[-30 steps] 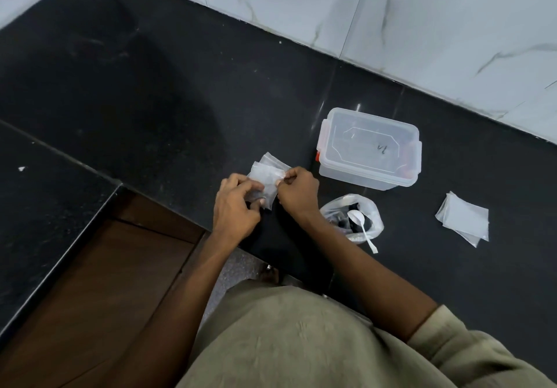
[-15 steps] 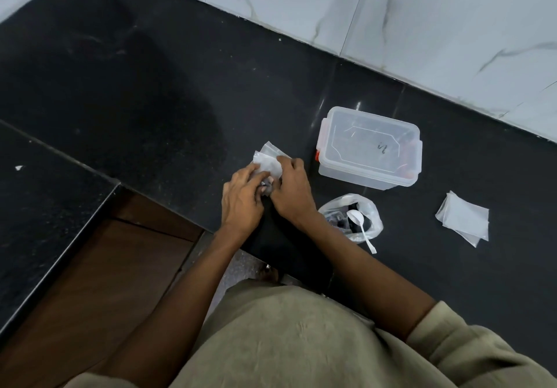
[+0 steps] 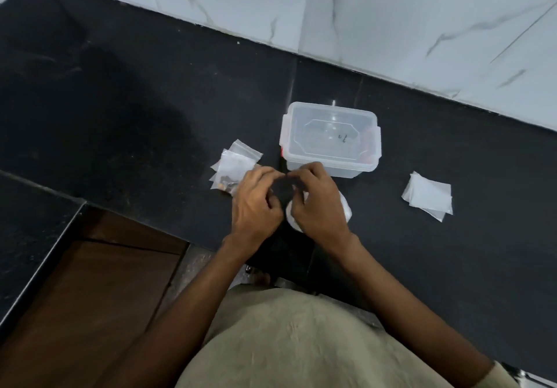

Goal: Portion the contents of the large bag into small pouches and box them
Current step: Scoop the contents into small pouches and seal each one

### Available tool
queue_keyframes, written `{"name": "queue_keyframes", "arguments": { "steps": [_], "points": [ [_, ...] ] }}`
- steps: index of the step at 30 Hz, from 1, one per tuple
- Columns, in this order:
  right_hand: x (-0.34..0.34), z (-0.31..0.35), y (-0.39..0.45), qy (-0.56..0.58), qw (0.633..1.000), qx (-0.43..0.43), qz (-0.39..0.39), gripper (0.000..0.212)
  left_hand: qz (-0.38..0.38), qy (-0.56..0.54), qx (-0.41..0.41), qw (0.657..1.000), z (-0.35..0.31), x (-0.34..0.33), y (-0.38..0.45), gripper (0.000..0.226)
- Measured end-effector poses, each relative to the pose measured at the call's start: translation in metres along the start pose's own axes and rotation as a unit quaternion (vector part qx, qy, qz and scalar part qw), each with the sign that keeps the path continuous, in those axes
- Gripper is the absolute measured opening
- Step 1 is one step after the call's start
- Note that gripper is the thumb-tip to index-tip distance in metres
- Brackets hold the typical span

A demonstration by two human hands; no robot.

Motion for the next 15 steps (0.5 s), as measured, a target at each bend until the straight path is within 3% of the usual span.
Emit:
{"name": "queue_keyframes", "arguments": {
  "steps": [7, 12, 15],
  "points": [
    [0.115, -0.092, 0.003, -0.168, 0.968, -0.076, -0.169, 0.025, 0.133, -0.064, -0.029, 0.989, -0.066, -0.063, -0.025, 0.059],
    [0.157, -0.183, -0.013, -0.351, 0.902, -0.238, -0.082, 0.043, 0.186, -0.020, -0.045, 0.981, -0.080, -0.093, -0.040, 0.052],
    [0.157, -0.213, -0.025, -0.372, 0.888, -0.268, -0.031, 0.035, 0.184, -0.007, -0.045, 0.982, -0.082, -0.096, -0.043, 0.050]
  ]
}}
Point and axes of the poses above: each hand's wrist, its own y-axis towards the middle knuckle, its own x-axis out of the back of the hand, z = x × y, the point moved 10 cm from there along y, towards the middle knuckle, and after that the axes turned 14 degrees about -z, right-handed, at the moved point
